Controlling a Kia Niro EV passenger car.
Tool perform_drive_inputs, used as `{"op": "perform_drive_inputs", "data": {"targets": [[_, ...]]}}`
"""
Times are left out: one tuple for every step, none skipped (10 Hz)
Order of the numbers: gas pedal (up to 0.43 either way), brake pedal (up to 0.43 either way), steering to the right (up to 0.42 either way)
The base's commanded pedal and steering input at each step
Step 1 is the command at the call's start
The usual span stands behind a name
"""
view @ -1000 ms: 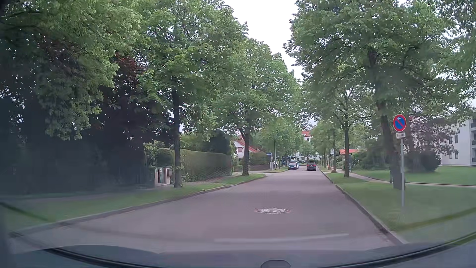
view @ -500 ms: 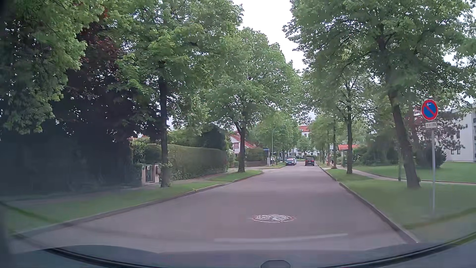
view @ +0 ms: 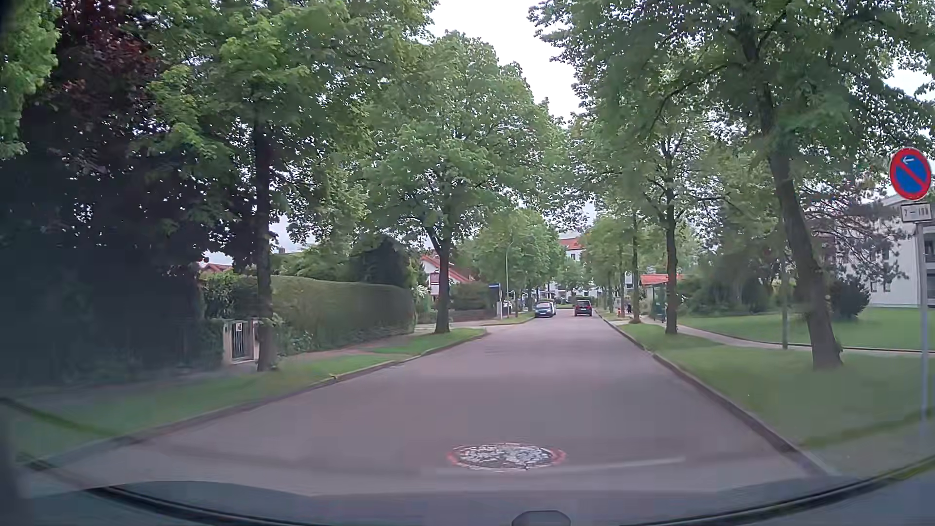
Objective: Follow the waypoints while adhering to traffic rules and regulations
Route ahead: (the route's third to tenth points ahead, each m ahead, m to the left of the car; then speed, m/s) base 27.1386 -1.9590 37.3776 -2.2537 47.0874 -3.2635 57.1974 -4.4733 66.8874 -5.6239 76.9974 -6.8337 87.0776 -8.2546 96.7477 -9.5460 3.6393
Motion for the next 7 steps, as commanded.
{"op": "perform_drive_inputs", "data": {"targets": [[0.15,0.0,0.138],[0.15,0.0,0.13],[0.15,0.0,0.126],[0.15,0.0,0.119],[0.157,0.0,0.11],[0.157,0.0,0.103],[0.157,0.0,0.096]]}}
